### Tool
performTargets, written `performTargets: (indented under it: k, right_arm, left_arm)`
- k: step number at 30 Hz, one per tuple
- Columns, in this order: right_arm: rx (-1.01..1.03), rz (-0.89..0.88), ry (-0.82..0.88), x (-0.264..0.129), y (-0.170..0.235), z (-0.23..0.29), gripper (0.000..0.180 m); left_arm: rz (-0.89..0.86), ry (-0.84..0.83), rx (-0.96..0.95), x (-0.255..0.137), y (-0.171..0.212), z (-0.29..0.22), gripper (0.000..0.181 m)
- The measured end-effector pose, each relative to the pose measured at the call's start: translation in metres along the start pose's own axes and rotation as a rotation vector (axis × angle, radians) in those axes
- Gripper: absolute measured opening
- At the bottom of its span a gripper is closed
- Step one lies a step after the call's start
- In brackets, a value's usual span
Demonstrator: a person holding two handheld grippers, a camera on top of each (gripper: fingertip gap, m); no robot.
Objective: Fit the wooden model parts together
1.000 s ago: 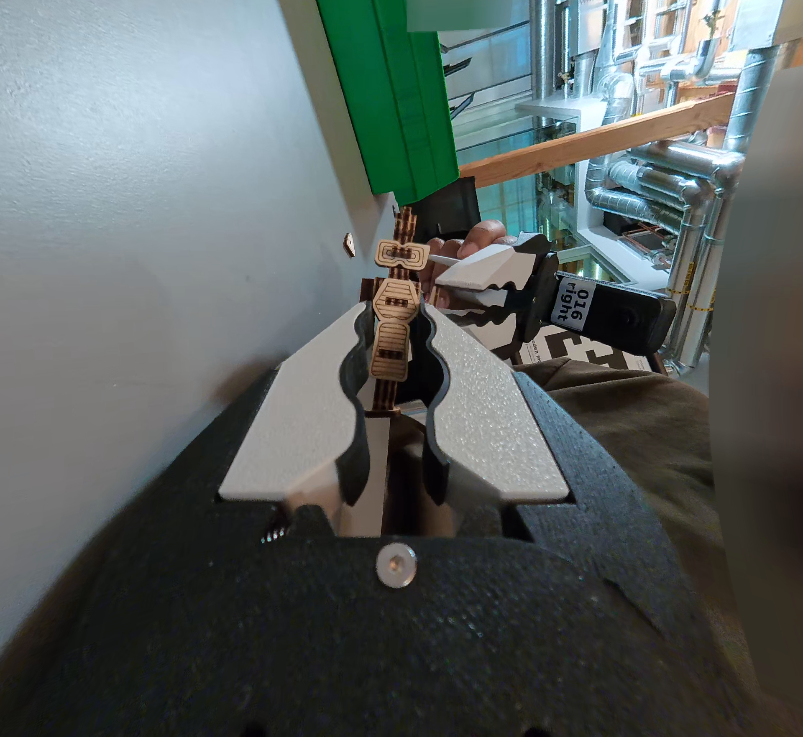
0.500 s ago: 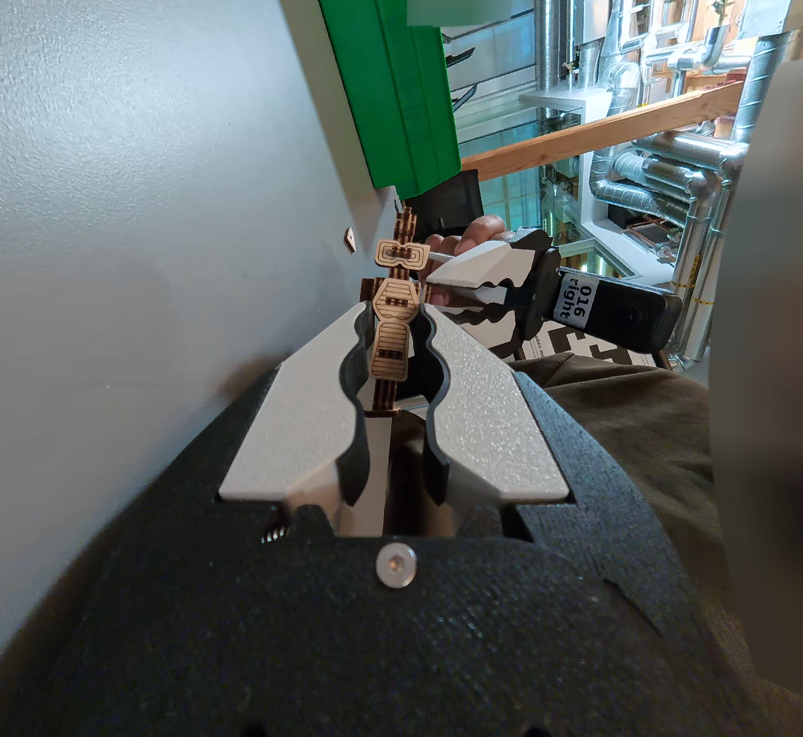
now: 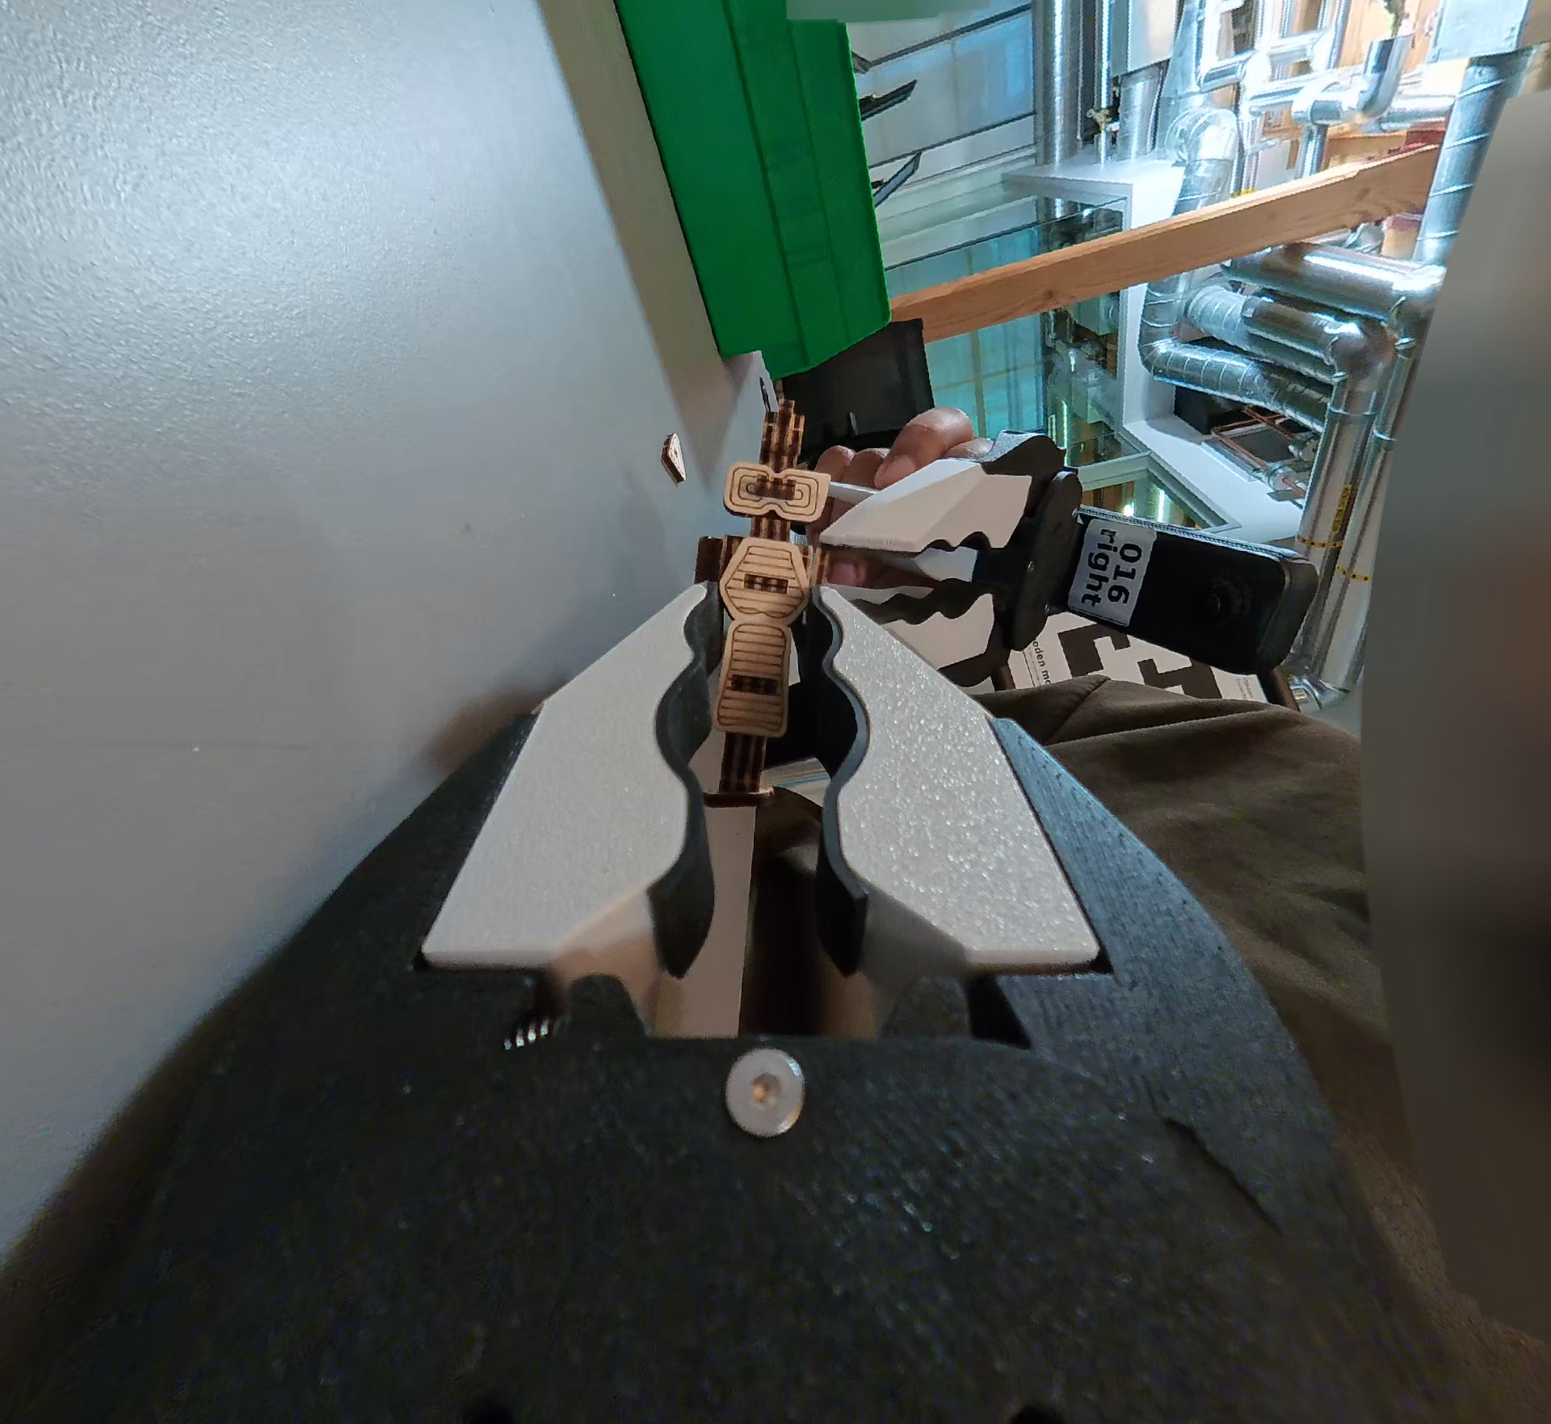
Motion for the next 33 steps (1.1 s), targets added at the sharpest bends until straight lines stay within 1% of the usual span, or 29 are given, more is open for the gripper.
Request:
performTargets:
  k: [33]
  right_arm:
    - [0.049, -0.018, -0.02, -0.0007, 0.002, -0.0028, 0.016]
  left_arm:
    - [-0.003, 0.002, -0.002, 0.0002, 0.0001, 0.0001, 0.015]
Point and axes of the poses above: each gripper's, where its closed fingertips meet, x out along the fingers, y out of its underside, z = x × y across the jaws, the point moved 10 cm from there along -x, back along the fingers, and after that the axes turned 3 degrees about y, right-handed, at the moved point
